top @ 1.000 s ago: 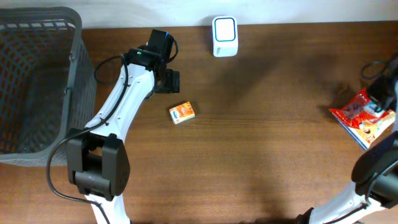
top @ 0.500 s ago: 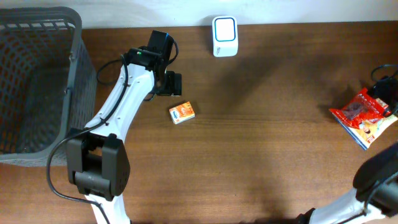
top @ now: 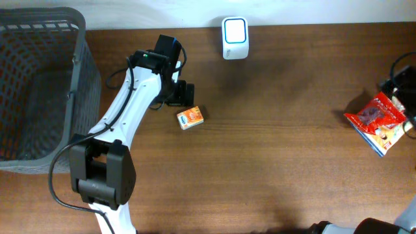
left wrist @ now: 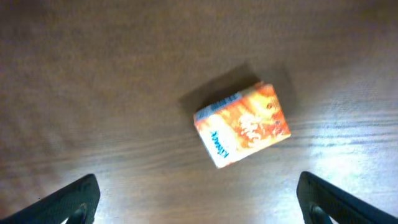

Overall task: Scan the item barcode
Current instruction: 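Lower the left gripper onto the orange tissue pack, then grasp the orange tissue pack with the left gripper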

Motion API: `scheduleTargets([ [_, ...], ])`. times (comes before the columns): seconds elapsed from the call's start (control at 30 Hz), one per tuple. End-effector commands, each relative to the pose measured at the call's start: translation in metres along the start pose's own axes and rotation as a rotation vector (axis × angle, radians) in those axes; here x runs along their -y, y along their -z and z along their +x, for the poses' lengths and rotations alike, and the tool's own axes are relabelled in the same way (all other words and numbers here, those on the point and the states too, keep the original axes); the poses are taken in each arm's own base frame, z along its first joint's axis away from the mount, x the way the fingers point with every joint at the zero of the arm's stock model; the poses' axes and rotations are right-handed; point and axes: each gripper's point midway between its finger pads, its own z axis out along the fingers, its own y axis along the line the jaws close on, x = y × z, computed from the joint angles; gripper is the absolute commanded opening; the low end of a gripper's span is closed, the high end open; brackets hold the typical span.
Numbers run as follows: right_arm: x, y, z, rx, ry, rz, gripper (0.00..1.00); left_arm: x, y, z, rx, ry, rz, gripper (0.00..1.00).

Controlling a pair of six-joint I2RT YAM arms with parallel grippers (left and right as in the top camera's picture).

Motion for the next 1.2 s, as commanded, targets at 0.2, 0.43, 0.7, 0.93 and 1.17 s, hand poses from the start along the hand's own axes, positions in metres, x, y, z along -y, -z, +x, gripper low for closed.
scheduleTargets([
  [0.2,-0.066,-0.037,0.071,-0.235,0.142,-0.160,0.98,0.019,-0.040,0.015,0.008,-0.061,0.032,0.48],
  [0.43,-0.106,-0.056,0.109,-0.332,0.275,-0.194,0.98,0.030,-0.074,0.016,0.065,-0.044,0.111,0.43],
  [0.7,-0.141,-0.081,0.148,-0.416,0.396,-0.226,0.98,0.039,-0.075,0.025,0.029,-0.046,0.170,0.41],
  [0.93,-0.156,-0.103,0.176,-0.491,0.455,-0.220,0.98,0.054,-0.083,0.050,-0.058,0.056,0.231,0.33],
  [1.17,-0.154,-0.105,0.177,-0.502,0.451,-0.214,0.98,0.044,-0.101,0.058,-0.032,0.195,0.110,0.26],
])
